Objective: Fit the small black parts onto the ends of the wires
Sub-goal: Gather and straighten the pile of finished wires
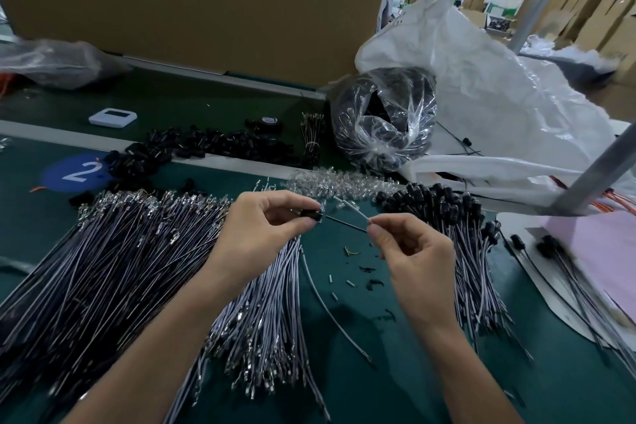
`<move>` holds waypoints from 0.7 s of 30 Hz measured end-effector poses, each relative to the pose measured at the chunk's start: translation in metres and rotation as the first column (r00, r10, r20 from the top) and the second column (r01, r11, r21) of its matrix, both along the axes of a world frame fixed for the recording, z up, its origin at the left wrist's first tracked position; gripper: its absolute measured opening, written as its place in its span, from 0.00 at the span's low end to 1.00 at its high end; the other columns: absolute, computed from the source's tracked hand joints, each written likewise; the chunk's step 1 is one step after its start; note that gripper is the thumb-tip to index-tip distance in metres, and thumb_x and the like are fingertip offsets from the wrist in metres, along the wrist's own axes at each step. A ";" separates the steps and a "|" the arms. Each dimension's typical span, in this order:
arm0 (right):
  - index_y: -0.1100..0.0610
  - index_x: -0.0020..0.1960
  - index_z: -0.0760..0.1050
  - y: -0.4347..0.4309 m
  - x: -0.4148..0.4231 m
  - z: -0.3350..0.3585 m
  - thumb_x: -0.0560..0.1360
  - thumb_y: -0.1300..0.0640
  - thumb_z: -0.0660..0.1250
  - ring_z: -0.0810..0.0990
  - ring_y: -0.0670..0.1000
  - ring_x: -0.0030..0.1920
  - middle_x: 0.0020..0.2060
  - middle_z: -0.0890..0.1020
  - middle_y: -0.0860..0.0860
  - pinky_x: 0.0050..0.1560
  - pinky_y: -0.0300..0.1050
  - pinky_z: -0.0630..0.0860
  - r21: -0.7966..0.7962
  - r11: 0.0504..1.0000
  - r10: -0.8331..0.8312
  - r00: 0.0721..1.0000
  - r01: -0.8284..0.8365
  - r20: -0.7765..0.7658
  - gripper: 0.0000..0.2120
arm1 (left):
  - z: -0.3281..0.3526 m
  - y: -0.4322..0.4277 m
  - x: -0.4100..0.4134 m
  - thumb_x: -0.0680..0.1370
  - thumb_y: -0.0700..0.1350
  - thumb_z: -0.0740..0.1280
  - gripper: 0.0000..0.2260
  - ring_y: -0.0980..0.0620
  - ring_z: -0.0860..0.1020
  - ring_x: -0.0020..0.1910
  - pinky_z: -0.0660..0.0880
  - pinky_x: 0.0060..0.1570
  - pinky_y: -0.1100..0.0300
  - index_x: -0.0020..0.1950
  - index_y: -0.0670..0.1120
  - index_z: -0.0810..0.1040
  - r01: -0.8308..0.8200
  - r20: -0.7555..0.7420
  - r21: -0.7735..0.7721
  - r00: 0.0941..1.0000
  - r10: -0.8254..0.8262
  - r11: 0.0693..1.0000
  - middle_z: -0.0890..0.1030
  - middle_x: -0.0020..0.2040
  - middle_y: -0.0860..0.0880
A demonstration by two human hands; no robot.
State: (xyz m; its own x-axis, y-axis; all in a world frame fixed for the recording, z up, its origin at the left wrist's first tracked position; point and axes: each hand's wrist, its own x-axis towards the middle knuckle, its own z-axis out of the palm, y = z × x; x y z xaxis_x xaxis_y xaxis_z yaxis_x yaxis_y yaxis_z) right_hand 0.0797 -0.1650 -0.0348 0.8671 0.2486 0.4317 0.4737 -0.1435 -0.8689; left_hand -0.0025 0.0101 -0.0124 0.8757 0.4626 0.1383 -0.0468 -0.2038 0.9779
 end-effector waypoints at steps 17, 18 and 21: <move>0.55 0.44 0.84 0.012 -0.016 -0.004 0.73 0.65 0.73 0.82 0.46 0.36 0.35 0.84 0.45 0.39 0.38 0.78 0.017 0.998 0.066 0.997 -0.066 0.046 0.05 | -0.009 -0.030 0.009 0.76 0.37 0.71 0.06 0.53 0.85 0.42 0.80 0.41 0.64 0.53 0.43 0.83 -0.133 0.058 -0.290 0.986 0.156 0.948 0.84 0.46 0.47; 0.55 0.44 0.83 0.013 -0.018 -0.005 0.73 0.65 0.73 0.83 0.47 0.37 0.35 0.84 0.44 0.39 0.40 0.79 0.025 0.997 0.076 0.996 -0.077 0.048 0.06 | -0.009 -0.032 0.009 0.75 0.37 0.72 0.09 0.54 0.85 0.41 0.81 0.42 0.63 0.54 0.42 0.81 -0.176 0.063 -0.317 0.977 0.206 0.932 0.83 0.48 0.47; 0.53 0.44 0.83 0.015 -0.021 -0.007 0.73 0.65 0.73 0.83 0.48 0.37 0.35 0.84 0.45 0.41 0.44 0.81 0.052 0.995 0.087 0.995 -0.089 0.048 0.07 | -0.006 -0.036 0.008 0.68 0.38 0.75 0.14 0.50 0.85 0.45 0.82 0.47 0.59 0.52 0.39 0.79 -0.178 0.061 -0.554 0.965 0.254 0.813 0.82 0.50 0.44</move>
